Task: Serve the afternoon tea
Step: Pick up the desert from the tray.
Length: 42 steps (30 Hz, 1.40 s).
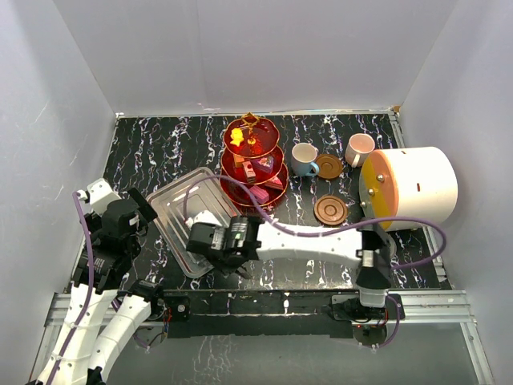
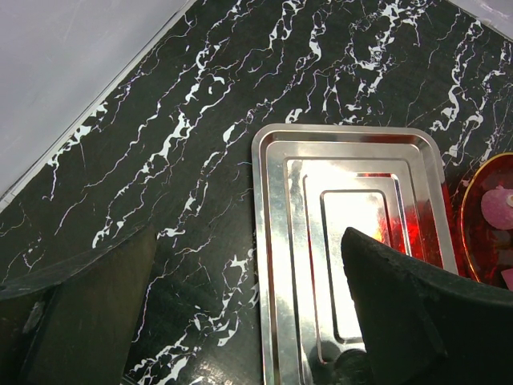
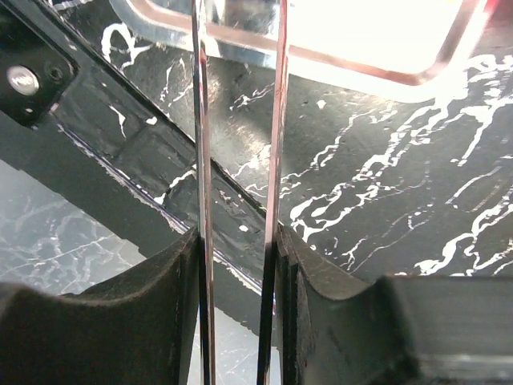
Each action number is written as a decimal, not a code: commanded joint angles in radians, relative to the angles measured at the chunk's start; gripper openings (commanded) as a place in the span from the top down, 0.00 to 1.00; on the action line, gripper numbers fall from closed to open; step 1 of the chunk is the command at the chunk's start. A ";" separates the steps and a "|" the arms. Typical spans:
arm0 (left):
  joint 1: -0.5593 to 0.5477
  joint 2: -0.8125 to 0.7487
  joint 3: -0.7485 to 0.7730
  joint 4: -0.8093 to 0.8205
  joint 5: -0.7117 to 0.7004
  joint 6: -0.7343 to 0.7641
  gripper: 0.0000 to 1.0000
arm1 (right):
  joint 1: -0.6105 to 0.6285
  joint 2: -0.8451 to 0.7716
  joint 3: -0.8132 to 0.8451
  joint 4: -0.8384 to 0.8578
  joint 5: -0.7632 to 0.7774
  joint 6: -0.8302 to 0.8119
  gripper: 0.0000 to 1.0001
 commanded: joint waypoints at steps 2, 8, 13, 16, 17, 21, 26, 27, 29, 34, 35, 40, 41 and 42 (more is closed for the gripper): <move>-0.003 0.011 0.021 0.010 0.005 0.011 0.01 | -0.054 -0.220 0.095 0.006 0.114 0.031 0.73; -0.004 0.034 0.025 0.009 0.016 0.014 0.01 | -0.138 -0.372 0.117 -0.077 0.178 0.072 0.74; -0.003 0.026 0.023 0.016 0.024 0.019 0.01 | -0.190 -0.547 0.071 -0.117 0.217 0.116 0.74; -0.003 0.024 0.021 0.018 0.028 0.021 0.01 | -0.254 -0.615 0.055 -0.130 0.262 0.107 0.73; -0.003 0.026 0.021 0.019 0.029 0.022 0.01 | -0.276 -0.625 0.060 -0.130 0.271 0.098 0.73; -0.003 0.036 0.021 0.020 0.037 0.024 0.01 | -0.350 -0.594 0.104 -0.130 0.290 0.030 0.71; -0.003 0.049 0.021 0.022 0.041 0.027 0.01 | -0.451 -0.466 0.231 -0.116 0.246 -0.099 0.71; -0.003 0.052 0.020 0.023 0.044 0.027 0.01 | -0.469 -0.446 0.253 -0.114 0.232 -0.116 0.71; -0.003 0.058 0.018 0.025 0.047 0.030 0.01 | -0.496 -0.415 0.274 -0.096 0.207 -0.149 0.71; -0.004 0.078 0.019 0.024 0.053 0.033 0.01 | -0.566 -0.369 0.275 -0.065 0.152 -0.200 0.71; -0.003 0.080 0.020 0.024 0.054 0.033 0.01 | -0.577 -0.362 0.272 -0.063 0.137 -0.206 0.71; -0.003 0.085 0.020 0.029 0.058 0.035 0.01 | -0.622 -0.358 0.219 -0.001 0.099 -0.235 0.69; -0.004 0.085 0.019 0.029 0.059 0.035 0.01 | -0.632 -0.360 0.205 0.016 0.076 -0.246 0.69; -0.003 0.085 0.020 0.028 0.058 0.036 0.01 | -0.641 -0.360 0.191 0.031 0.058 -0.254 0.69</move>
